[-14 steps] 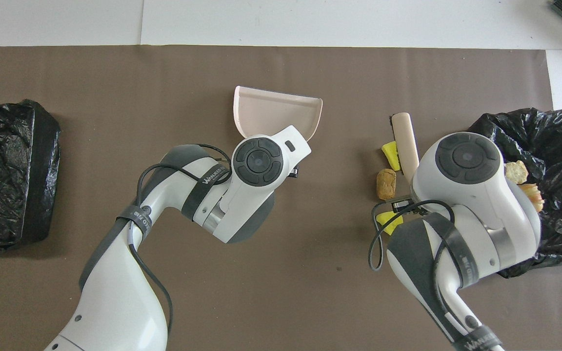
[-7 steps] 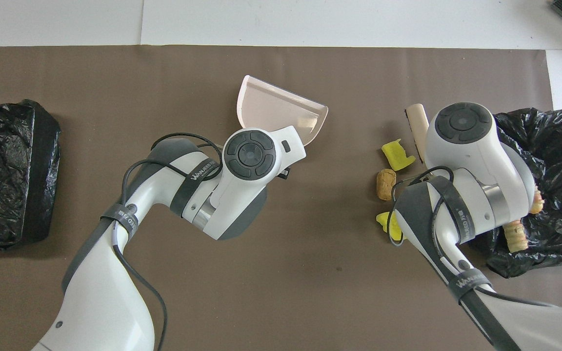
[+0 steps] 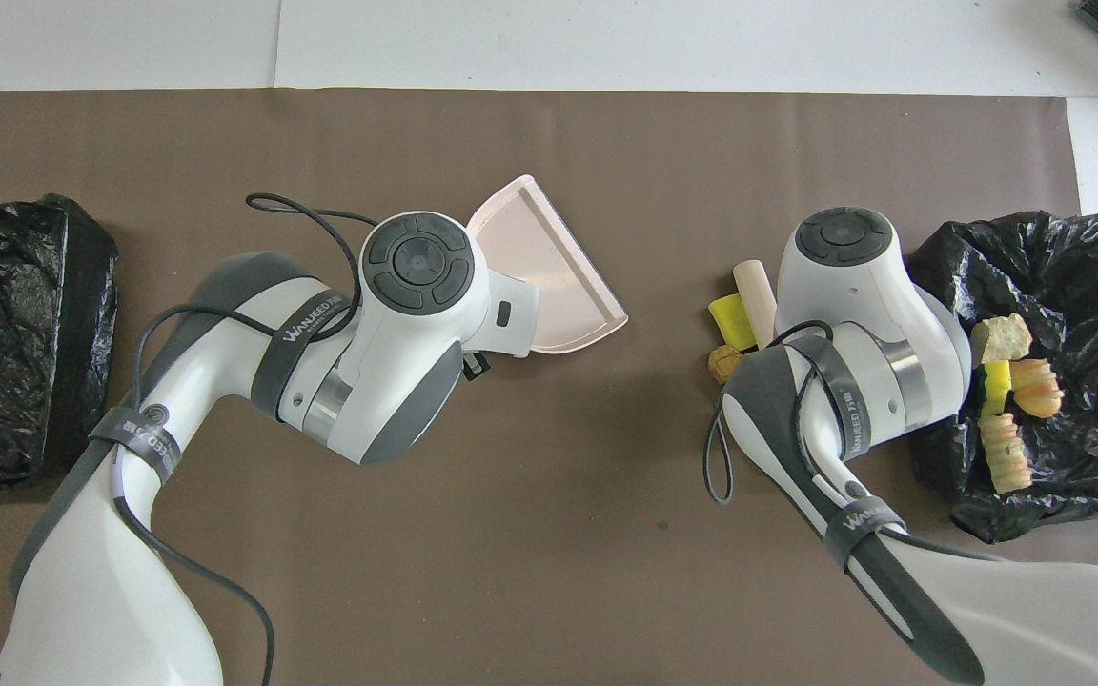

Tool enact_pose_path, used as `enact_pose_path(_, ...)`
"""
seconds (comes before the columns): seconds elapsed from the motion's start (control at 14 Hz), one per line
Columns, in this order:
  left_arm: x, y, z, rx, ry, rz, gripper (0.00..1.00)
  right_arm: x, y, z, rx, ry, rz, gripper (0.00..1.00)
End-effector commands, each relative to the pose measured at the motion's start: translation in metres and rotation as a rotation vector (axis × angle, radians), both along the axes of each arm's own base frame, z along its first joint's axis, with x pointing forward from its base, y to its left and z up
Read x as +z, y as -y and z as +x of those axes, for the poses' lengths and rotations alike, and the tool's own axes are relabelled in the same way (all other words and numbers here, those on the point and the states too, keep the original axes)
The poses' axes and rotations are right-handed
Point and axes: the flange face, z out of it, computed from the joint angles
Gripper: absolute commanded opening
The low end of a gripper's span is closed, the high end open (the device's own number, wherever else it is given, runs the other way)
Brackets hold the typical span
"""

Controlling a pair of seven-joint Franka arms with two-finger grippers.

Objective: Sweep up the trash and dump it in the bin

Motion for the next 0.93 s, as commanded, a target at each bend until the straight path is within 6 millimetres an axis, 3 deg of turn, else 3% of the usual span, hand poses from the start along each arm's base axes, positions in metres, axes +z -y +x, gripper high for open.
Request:
enact_pose_path(0.0, 0.002, -0.012, -0.018, -0.144, -0.011, 0.003, 0.0, 0.037, 0.04, 0.004, -0.104, 0.006, -0.028, 0.0)
enact_pose_path(0.14, -0.002, -0.018, -0.027, -0.153, -0.024, 0.011, 0.0, 0.037, 0.073, -0.005, -0.159, -0.016, -0.077, 0.0)
enact_pose_path(0.36, -0.013, -0.017, -0.041, -0.244, -0.03, 0.011, 0.0, 0.017, 0.079, -0.042, -0.153, -0.041, -0.134, 0.0)
enact_pose_path(0.5, -0.017, -0.015, -0.048, -0.252, -0.025, 0.008, 0.0, -0.001, 0.063, -0.059, -0.148, -0.047, -0.141, 0.0)
enact_pose_path(0.64, -0.018, -0.013, -0.051, -0.258, -0.02, 0.012, 0.0, -0.019, 0.029, -0.065, -0.14, -0.076, -0.104, 0.0)
enact_pose_path(0.86, -0.019, -0.008, -0.059, -0.271, -0.011, 0.009, 0.0, -0.025, -0.004, -0.069, -0.127, -0.08, -0.033, 0.0)
